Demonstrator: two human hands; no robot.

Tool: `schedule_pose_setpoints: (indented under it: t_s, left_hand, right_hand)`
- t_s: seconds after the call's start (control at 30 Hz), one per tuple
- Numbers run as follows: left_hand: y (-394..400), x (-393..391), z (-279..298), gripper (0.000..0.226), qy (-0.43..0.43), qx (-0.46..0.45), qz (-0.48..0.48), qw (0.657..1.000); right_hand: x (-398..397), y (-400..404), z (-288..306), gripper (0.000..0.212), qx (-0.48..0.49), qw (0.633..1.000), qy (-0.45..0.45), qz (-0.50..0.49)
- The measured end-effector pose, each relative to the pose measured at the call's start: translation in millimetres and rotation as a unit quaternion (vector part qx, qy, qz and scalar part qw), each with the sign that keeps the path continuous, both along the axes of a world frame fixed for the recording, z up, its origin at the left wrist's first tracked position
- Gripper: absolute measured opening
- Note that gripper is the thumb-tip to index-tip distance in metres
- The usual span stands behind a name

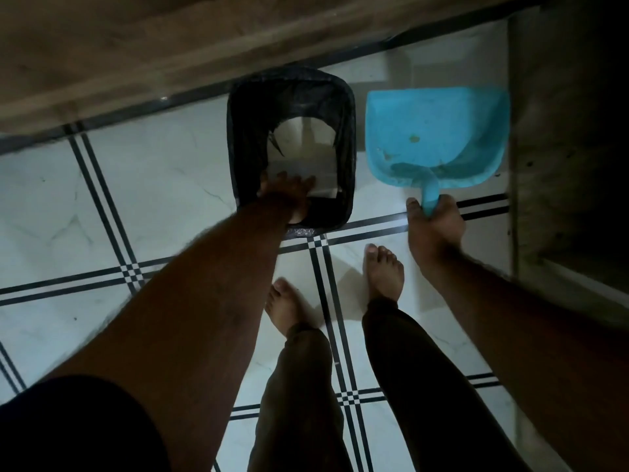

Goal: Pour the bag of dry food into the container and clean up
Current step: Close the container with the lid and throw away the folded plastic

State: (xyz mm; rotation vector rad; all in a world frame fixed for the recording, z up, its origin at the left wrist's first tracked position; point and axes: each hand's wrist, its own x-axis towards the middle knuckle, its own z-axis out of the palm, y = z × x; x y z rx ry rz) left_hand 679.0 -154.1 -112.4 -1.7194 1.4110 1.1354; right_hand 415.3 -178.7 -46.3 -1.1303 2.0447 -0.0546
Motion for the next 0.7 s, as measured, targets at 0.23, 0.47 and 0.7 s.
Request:
schedule_pose_setpoints:
  t_s: [0.23, 0.47, 0.7]
  left_hand:
    - [-24.6, -3.7, 5.5, 0.1, -0.018, -0.011, 0.044, 0.999]
    - [-8.1, 1.0, 89.4, 0.085, 0.036, -0.08, 0.12, 0.989]
    - [1.2, -1.9, 257.1, 0.047, 0.11, -0.177, 0.215, 0.954]
  right_hand:
    - [-5.3, -3.5, 9.9, 0.026, -0.02, 0.998, -0.016, 0.051]
    - [-12.0, 3.1, 71.0, 0.026, -0.035, 0.998, -0.045, 0.021]
    - [-14.4, 3.7, 216.9, 0.024, -0.031, 0.996, -0.081, 0.023]
